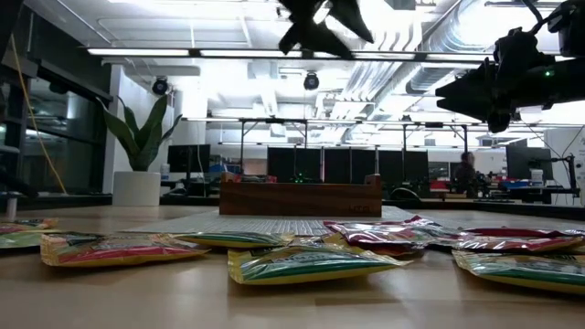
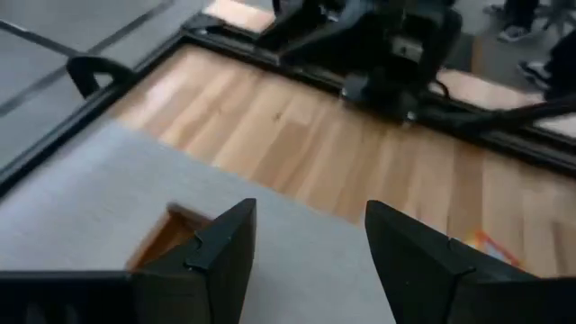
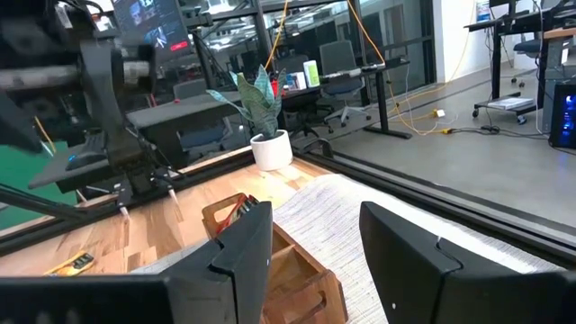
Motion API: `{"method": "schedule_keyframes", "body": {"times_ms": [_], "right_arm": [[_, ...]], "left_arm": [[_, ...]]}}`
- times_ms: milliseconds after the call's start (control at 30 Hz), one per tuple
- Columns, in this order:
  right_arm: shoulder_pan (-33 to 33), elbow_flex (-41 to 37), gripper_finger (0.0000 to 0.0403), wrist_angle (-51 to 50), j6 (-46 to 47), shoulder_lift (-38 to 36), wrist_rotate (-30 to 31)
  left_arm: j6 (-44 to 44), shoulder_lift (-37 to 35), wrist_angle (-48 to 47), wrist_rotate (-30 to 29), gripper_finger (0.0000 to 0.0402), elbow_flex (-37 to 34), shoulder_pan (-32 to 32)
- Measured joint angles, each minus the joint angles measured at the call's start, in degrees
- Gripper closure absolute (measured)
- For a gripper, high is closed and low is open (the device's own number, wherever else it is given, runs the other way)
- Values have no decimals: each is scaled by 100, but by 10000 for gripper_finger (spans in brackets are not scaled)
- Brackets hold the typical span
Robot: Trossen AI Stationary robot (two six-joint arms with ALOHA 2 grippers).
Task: Pick & Place Tea
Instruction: Put the red tea bag into the left section of the wooden organizer
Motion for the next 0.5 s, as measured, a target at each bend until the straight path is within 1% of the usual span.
{"method": "schedule_keyframes", "body": {"times_ms": [33, 100, 200, 267, 367, 500], "right_arm": [[0, 0, 238, 1, 0, -2, 0], [2, 0, 238, -2, 0, 0, 0], [0, 0, 238, 0, 1, 0, -2], [2, 0, 238, -2, 0, 0, -1], [2, 0, 238, 0, 2, 0, -2], [1, 0, 238, 7, 1, 6, -2]], "left_arm": [[1, -112, 195, 60, 197, -235, -23], [-72, -272, 986, 265, 197, -756, -23], [-463, -810, 1549, 432, 197, -1750, -20], [-723, -1090, 2089, 479, 197, -2258, -19], [-853, -1460, 2204, 545, 197, -2806, -52], [-862, -1925, 2156, 450, 197, -3120, -164]]}}
